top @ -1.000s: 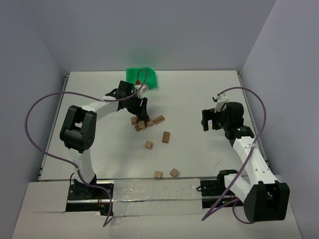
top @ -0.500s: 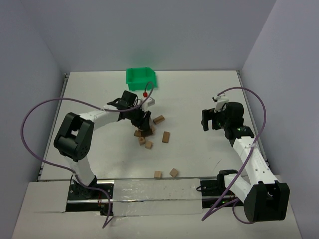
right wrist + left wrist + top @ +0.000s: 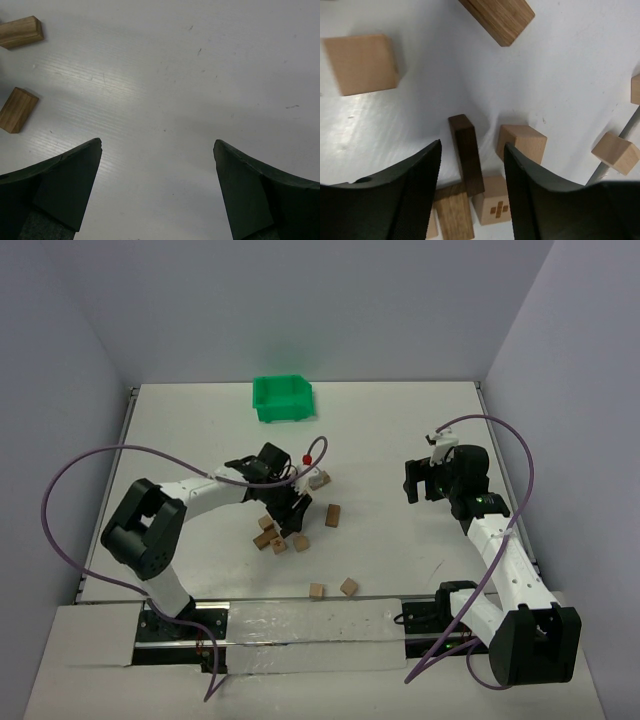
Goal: Build the wood block tower
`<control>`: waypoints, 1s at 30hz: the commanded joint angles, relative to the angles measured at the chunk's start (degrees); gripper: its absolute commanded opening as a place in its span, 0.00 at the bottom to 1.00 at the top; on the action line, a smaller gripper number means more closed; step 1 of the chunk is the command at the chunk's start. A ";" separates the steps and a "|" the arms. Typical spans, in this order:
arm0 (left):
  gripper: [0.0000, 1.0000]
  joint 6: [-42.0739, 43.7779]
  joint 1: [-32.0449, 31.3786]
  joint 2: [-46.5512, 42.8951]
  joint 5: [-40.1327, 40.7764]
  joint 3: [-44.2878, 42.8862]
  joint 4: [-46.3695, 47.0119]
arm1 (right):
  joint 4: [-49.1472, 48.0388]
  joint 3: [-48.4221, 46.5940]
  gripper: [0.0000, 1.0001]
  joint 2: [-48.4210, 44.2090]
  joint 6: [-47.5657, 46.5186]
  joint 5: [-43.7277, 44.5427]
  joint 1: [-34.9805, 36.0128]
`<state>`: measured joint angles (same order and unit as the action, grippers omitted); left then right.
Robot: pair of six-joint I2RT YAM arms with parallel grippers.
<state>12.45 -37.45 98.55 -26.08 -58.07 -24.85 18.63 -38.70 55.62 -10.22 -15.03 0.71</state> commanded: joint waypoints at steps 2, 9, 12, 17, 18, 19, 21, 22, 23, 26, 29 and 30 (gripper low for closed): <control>0.63 1.19 0.28 -5.64 4.90 -10.22 0.41 | -0.53 -2.17 1.00 -0.59 -0.42 -0.88 -0.27; 0.63 1.74 2.83 4.04 13.51 -24.66 0.11 | -0.75 -2.04 1.00 -0.82 -0.42 -0.53 -0.32; 0.57 -0.99 5.31 9.57 13.64 -28.91 0.02 | -0.81 -2.07 1.00 -0.57 -0.42 -0.38 -0.36; 0.50 -3.78 7.37 16.05 13.77 -31.85 0.39 | -0.79 -2.00 1.00 -0.33 -0.77 -0.24 -0.27; 0.50 -4.14 7.45 17.08 13.77 -32.11 0.41 | -0.85 -1.94 1.00 -0.15 -0.77 -0.20 -0.27; 0.50 -4.39 7.48 17.86 13.77 -32.25 0.41 | -0.88 -2.02 1.00 -0.07 -0.77 -0.18 -0.27; 0.50 -4.90 7.57 19.01 13.42 -32.30 0.24 | -0.81 -2.08 1.00 0.23 -0.59 -0.28 -0.29; 0.50 -5.02 7.57 19.41 13.33 -31.99 0.25 | -0.88 -2.10 1.00 0.38 -0.56 -0.35 -0.34; 0.50 -5.26 7.56 19.92 12.90 -31.82 0.30 | -0.88 -2.18 1.00 0.46 -0.42 -0.36 -0.27; 0.50 -5.68 7.55 20.16 11.48 -29.54 0.00 | -0.79 -2.26 1.00 0.53 -0.33 -0.34 -0.27; 0.48 -5.59 7.57 19.05 10.08 -26.74 0.06 | -0.70 -2.26 1.00 0.55 -0.33 -0.35 -0.27; 0.47 -5.64 7.57 18.44 9.42 -25.58 0.01 | -0.70 -2.26 1.00 0.55 -0.33 -0.30 -0.27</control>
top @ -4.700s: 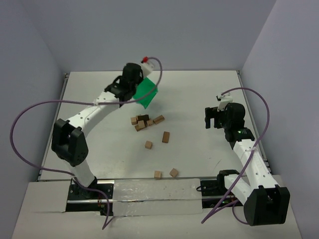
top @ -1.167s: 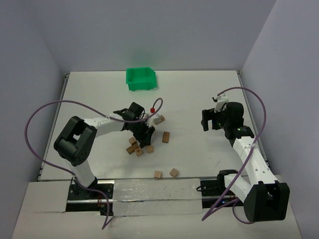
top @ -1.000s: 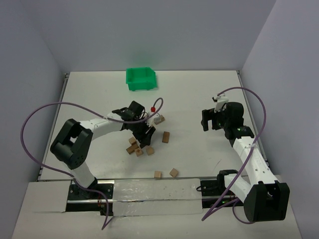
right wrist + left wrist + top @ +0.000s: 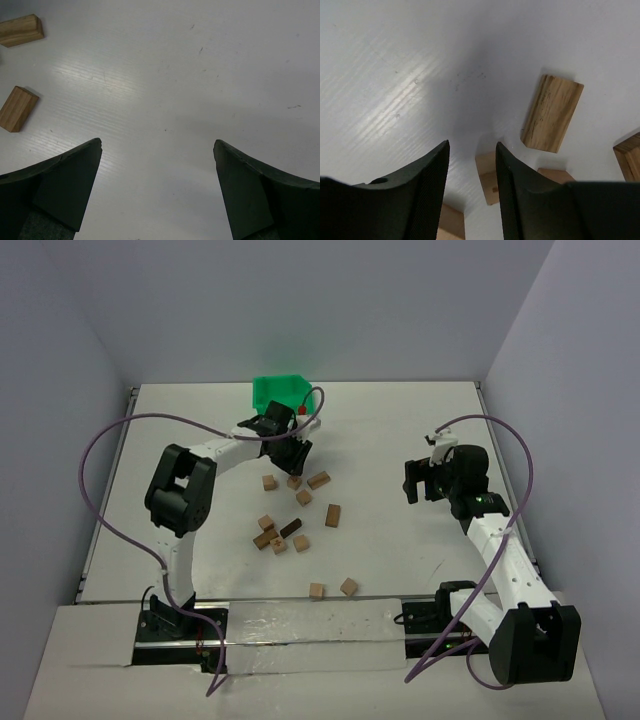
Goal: Build the wood block tower
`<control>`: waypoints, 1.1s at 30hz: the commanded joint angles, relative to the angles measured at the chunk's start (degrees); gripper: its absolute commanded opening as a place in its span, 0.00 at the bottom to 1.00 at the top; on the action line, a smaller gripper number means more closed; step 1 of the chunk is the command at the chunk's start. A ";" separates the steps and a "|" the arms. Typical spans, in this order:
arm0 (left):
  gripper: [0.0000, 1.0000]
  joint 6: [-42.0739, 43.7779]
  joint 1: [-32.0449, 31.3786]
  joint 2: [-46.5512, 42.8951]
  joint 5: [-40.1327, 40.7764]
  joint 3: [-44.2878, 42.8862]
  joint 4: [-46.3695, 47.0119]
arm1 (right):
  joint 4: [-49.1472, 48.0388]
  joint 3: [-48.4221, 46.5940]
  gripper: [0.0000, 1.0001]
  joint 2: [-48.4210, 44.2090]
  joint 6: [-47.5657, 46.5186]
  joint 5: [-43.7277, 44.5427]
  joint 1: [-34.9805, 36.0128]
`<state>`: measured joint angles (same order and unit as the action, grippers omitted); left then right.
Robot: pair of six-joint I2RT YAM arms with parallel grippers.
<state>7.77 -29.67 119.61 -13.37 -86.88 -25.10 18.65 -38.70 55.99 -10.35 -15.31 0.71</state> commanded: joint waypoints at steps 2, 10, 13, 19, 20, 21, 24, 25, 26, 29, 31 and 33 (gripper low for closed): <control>0.46 -1.14 -0.28 -4.06 -5.11 7.07 0.02 | -0.73 -2.33 1.00 0.31 -0.20 -0.05 -0.27; 0.44 1.07 -0.64 -12.00 -8.90 17.68 -1.93 | -0.73 -2.35 1.00 0.18 -0.19 0.19 -0.35; 0.46 2.13 -1.66 -14.17 -8.96 20.25 -3.07 | -0.64 -2.35 1.00 0.42 -0.37 0.27 -0.27; 0.56 2.20 -3.88 -19.18 -5.79 20.31 -0.92 | -0.55 -2.41 1.00 0.72 -0.37 0.11 -0.30; 0.57 1.49 -3.60 -19.62 -5.61 19.12 -0.45 | -0.53 -2.37 1.00 0.78 -0.40 0.11 -0.36; 0.59 1.26 -3.46 -20.24 -5.58 18.45 -0.01 | -0.47 -2.42 1.00 0.79 -0.47 0.12 -0.35; 0.62 0.60 -3.46 -20.83 -4.27 14.47 1.85 | -0.63 -2.35 1.00 0.87 -0.55 0.20 -0.27; 0.63 0.66 -3.46 -19.95 -3.89 13.25 1.98 | -0.80 -2.27 1.00 0.87 -0.47 0.27 -0.27; 0.64 0.82 -3.54 -19.86 -3.47 11.92 1.76 | -0.81 -2.26 1.00 0.87 -0.46 0.28 -0.27; 0.69 2.23 -3.74 -15.66 -1.88 7.24 1.32 | -0.81 -2.49 1.00 1.19 -0.29 0.30 -0.31; 0.73 3.58 -3.88 -13.93 -1.66 4.93 1.16 | -0.97 -2.49 1.00 1.19 -0.32 0.47 -0.27; 0.74 4.98 -4.23 -10.98 -1.78 2.41 -0.14 | -1.02 -2.44 1.00 1.10 -0.55 0.66 -0.27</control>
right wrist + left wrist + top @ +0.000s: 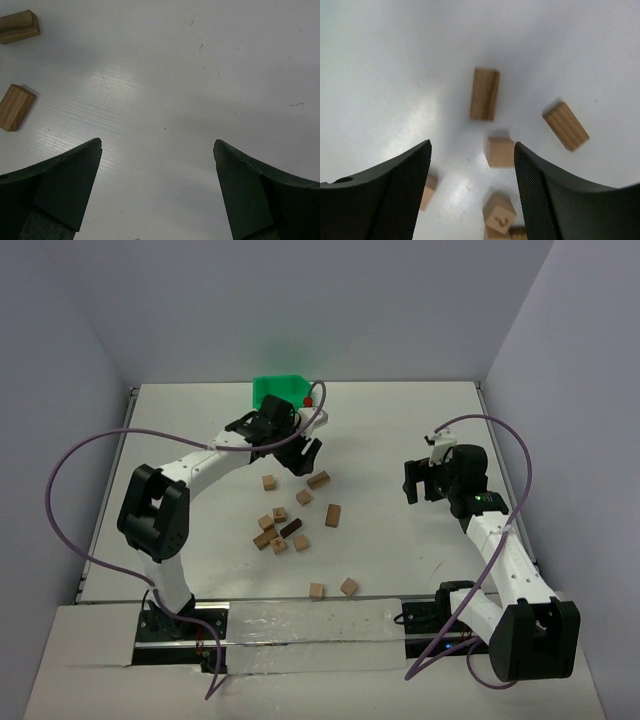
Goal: Build the wood block tower
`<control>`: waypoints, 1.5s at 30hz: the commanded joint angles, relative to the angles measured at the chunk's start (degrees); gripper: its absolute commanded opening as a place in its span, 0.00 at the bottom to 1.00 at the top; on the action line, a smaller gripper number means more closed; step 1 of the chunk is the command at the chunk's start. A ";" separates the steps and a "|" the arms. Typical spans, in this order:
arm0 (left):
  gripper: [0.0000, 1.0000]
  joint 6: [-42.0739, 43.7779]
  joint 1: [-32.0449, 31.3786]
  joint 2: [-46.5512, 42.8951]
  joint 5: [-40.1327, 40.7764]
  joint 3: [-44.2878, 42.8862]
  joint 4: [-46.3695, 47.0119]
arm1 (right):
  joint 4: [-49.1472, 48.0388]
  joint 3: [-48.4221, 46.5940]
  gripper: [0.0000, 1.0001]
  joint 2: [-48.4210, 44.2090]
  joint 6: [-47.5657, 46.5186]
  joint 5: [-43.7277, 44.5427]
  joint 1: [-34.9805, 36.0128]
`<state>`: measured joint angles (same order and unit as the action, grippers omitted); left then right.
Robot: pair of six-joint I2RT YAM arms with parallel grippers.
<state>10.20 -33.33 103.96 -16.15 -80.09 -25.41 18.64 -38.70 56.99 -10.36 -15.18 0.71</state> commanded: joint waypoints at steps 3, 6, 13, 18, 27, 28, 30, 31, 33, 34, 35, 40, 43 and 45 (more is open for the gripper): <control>0.75 3.50 -0.85 8.59 -0.50 -8.30 -1.95 | -0.89 -2.35 1.00 0.19 -0.89 0.85 -0.30; 0.75 4.06 -1.88 11.57 -0.84 -10.29 -2.14 | -0.80 -2.46 1.00 0.55 -0.89 0.94 -0.36; 0.75 4.32 -3.78 15.93 1.30 -12.69 -2.21 | -0.89 -2.44 1.00 0.75 -0.98 0.85 -0.27; 0.72 4.42 -4.46 18.00 3.05 -13.37 -1.98 | -0.89 -2.52 1.00 1.05 -1.16 0.94 -0.36; 0.40 4.30 -4.73 19.57 10.01 -12.64 0.07 | -0.97 -2.44 1.00 1.10 -1.33 1.33 -0.27; 0.37 4.51 -4.73 19.46 10.50 -12.42 0.24 | -0.97 -2.44 1.00 1.10 -1.33 1.44 -0.27; 0.33 4.72 -4.64 19.28 10.55 -11.72 0.41 | -1.06 -2.44 1.00 1.26 -1.33 1.53 -0.34; 0.30 4.74 -4.64 19.00 10.59 -11.38 0.78 | -1.06 -2.44 1.00 1.34 -1.27 1.62 -0.29; 0.15 4.62 -4.58 18.43 10.79 -10.64 1.42 | -1.00 -2.38 1.00 1.37 -1.24 1.70 -0.30; 0.08 4.53 -4.34 17.93 10.68 -10.19 1.50 | -1.01 -2.35 1.00 1.33 -1.21 1.73 -0.27; 0.04 4.48 -3.98 17.35 10.49 -9.79 1.50 | -1.06 -2.35 1.00 1.27 -1.16 1.73 -0.27; 0.00 5.07 2.96 9.95 6.14 -6.01 0.83 | -0.89 -2.24 1.00 0.70 -1.26 1.36 -0.27; 0.00 6.87 8.07 5.86 6.40 -2.84 -0.32 | -0.98 -2.36 1.00 0.59 -1.16 0.67 -0.27; 0.00 9.59 11.02 2.98 8.72 -0.42 0.16 | -0.98 -2.44 1.00 0.75 -1.07 0.42 -0.27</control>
<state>15.69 -28.86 115.84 -8.78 -83.37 -25.88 18.65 -38.70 58.30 -11.44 -14.28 0.71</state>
